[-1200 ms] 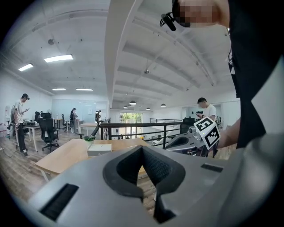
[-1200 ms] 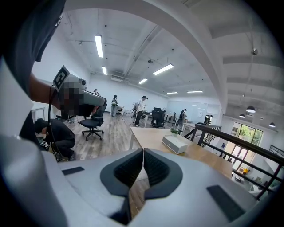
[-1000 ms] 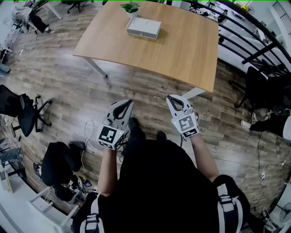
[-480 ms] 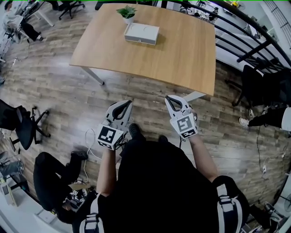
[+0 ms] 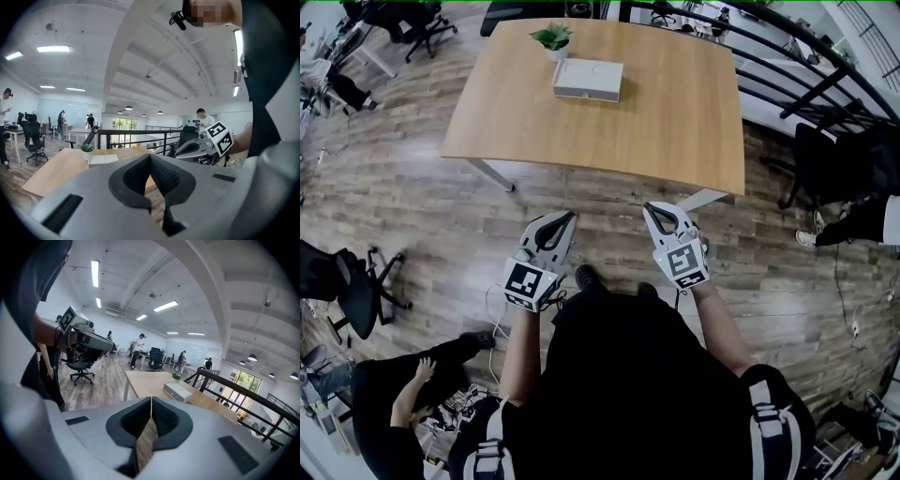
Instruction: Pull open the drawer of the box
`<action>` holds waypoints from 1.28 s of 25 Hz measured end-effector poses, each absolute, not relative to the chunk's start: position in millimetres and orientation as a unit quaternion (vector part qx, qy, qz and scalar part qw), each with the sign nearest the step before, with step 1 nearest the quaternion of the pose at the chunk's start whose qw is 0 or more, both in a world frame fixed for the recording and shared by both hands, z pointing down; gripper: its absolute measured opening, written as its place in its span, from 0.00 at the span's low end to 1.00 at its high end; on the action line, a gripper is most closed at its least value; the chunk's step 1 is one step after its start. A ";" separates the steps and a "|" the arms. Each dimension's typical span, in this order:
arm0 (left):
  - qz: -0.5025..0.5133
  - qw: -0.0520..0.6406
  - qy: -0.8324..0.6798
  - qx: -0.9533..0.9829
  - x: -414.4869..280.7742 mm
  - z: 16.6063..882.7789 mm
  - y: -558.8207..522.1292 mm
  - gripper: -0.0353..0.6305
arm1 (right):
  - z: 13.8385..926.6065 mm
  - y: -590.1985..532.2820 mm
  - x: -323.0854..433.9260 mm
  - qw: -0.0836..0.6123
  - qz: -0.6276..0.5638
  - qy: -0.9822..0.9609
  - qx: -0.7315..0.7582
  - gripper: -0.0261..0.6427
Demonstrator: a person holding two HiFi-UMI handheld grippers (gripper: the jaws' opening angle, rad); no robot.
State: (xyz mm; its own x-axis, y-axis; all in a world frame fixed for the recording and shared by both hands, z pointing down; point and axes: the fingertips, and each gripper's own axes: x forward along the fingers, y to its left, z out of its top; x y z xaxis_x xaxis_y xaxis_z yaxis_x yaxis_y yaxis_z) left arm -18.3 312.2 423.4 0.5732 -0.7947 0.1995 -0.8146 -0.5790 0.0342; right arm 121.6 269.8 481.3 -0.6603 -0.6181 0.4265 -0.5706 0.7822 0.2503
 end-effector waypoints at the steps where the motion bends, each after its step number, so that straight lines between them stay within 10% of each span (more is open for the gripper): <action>1: 0.082 0.061 -0.450 0.887 -20.3 423.6 309.9 0.09 | 481.7 268.5 120.0 0.253 -0.047 -0.908 0.330 0.08; 32: 0.094 0.081 -0.500 0.857 -125.0 435.6 277.3 0.09 | 486.1 201.0 20.7 0.238 -0.045 -0.921 0.304 0.08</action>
State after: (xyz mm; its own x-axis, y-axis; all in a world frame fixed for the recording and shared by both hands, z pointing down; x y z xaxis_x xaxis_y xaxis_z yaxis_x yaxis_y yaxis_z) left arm -125.0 277.3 435.6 0.4817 -0.8423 0.2420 -0.8727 -0.4862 0.0447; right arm 20.7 201.0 486.1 -0.7017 -0.5820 0.4109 -0.5387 0.8109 0.2285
